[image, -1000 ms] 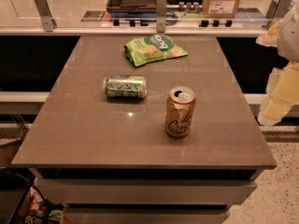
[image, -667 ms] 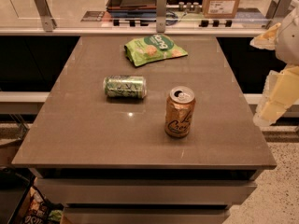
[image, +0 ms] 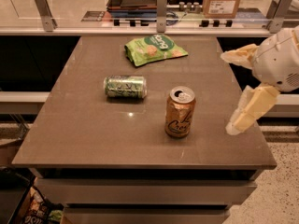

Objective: Move orange can near green rice chip bag

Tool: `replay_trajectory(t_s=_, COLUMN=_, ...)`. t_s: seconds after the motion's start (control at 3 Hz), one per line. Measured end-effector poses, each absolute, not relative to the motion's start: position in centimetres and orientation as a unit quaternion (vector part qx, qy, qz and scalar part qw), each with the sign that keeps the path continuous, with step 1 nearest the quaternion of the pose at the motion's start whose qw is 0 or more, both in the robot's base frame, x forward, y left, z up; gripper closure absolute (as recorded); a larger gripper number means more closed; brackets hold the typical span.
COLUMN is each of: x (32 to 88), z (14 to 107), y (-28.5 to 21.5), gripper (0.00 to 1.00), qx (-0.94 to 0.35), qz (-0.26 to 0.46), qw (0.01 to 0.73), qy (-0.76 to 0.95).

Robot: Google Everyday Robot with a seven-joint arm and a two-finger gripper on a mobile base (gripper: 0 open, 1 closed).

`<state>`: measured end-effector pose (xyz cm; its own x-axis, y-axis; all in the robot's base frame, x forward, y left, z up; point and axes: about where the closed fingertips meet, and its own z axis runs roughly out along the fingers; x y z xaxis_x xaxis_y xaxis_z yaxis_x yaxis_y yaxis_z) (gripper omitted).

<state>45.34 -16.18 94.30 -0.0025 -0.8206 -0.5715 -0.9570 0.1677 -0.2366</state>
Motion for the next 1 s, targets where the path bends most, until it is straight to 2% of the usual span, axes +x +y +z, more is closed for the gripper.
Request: replay_trajectory(t_s=1.0, x=47.0, z=90.9, y=-10.9, gripper=0.00, qx=-0.588, qz=0.290, qw=0.433, qy=0.619)
